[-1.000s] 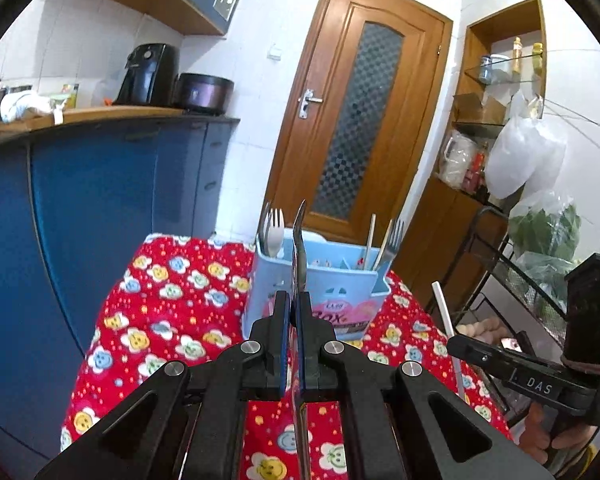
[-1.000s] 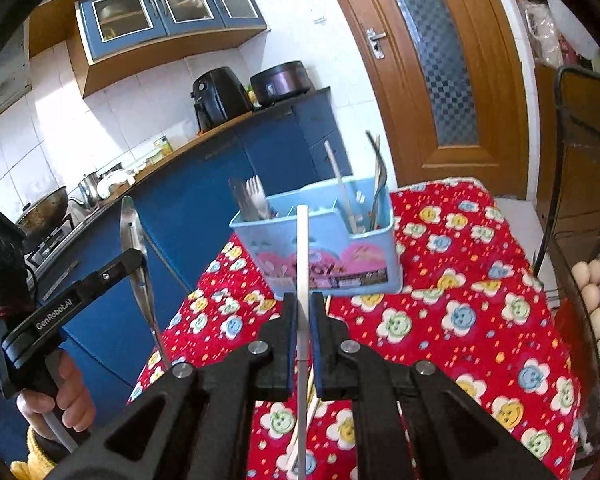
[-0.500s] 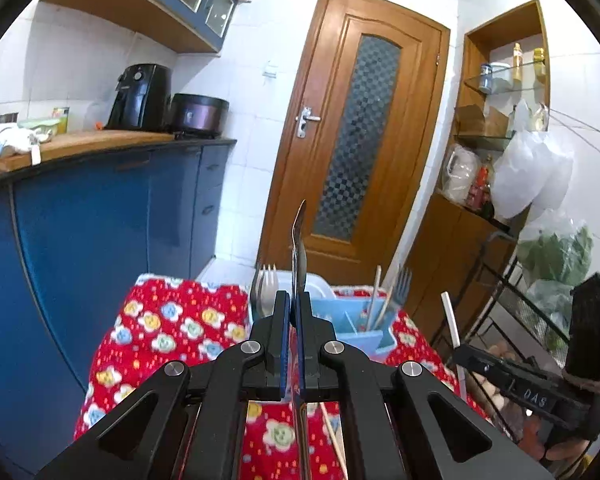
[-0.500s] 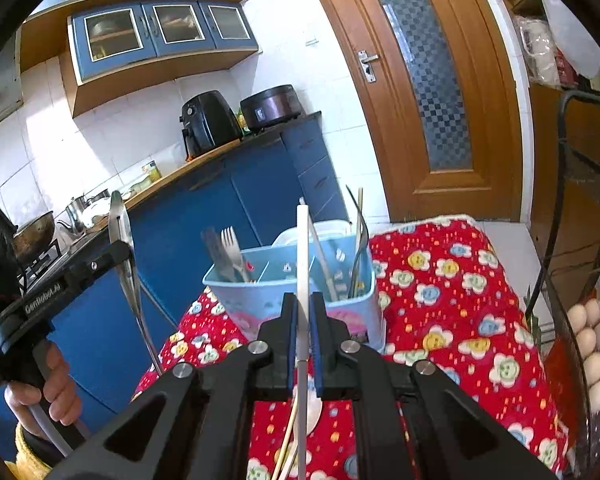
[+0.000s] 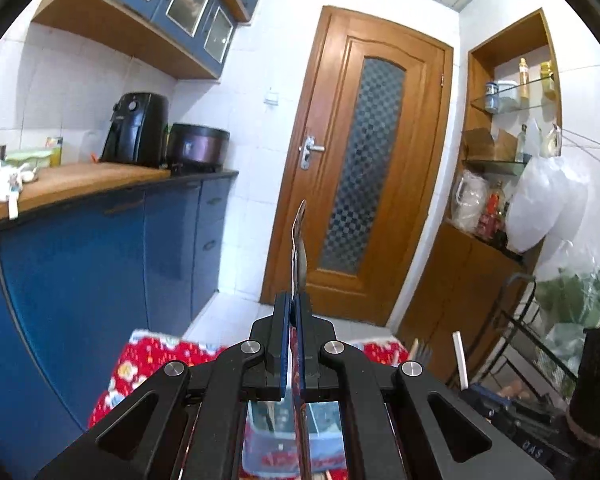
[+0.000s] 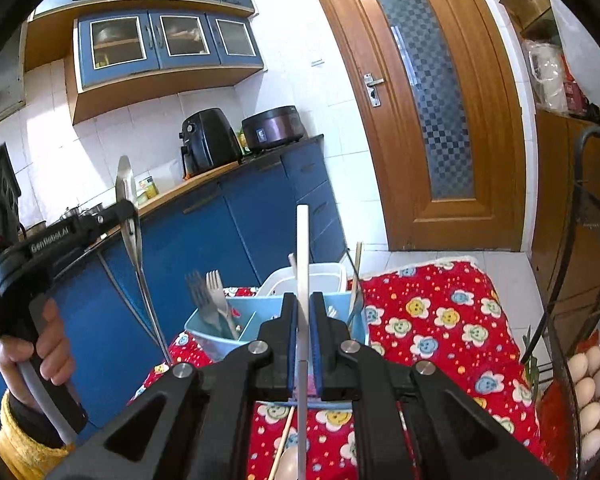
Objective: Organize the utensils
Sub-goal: 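Lift the knife and chopstick with both tools and carry them over the caddy, then lower the metal knife into the caddy with the left tool while the right tool lowers its chopstick in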
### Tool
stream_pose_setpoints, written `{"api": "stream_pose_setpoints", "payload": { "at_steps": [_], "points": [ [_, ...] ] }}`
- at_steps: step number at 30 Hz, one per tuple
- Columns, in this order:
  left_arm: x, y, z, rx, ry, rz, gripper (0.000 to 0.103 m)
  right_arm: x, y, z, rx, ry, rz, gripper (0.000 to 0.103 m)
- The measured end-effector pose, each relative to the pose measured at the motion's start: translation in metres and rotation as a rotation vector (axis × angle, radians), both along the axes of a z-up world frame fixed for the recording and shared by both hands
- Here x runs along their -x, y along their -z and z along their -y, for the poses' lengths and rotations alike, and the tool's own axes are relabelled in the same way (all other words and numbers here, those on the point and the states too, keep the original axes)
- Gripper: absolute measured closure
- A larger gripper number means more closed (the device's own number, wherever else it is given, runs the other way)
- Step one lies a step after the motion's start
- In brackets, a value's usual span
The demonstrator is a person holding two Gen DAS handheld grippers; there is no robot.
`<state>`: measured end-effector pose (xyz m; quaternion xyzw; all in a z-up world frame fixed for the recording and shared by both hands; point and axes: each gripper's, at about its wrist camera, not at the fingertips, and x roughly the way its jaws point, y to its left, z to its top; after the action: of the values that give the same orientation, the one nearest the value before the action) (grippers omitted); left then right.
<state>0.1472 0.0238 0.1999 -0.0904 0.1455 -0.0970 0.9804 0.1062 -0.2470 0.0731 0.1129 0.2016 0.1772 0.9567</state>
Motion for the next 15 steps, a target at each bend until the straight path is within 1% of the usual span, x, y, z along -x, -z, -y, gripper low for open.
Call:
{"api": "stream_pose_setpoints", "payload": {
  "at_steps": [6, 10, 15],
  "points": [
    [-0.016, -0.012, 0.004, -0.022, -0.026, 0.064, 0.100, -0.017, -0.002, 0.002, -0.001, 0.007, 0.014, 0.095],
    [-0.028, -0.008, 0.005, -0.014, -0.026, 0.060, 0.100, -0.029, -0.005, 0.002, -0.011, 0.008, 0.027, 0.095],
    [-0.040, 0.006, 0.011, -0.044, -0.051, 0.054, 0.100, -0.039, -0.011, -0.001, -0.008, 0.023, 0.074, 0.095]
  ]
}}
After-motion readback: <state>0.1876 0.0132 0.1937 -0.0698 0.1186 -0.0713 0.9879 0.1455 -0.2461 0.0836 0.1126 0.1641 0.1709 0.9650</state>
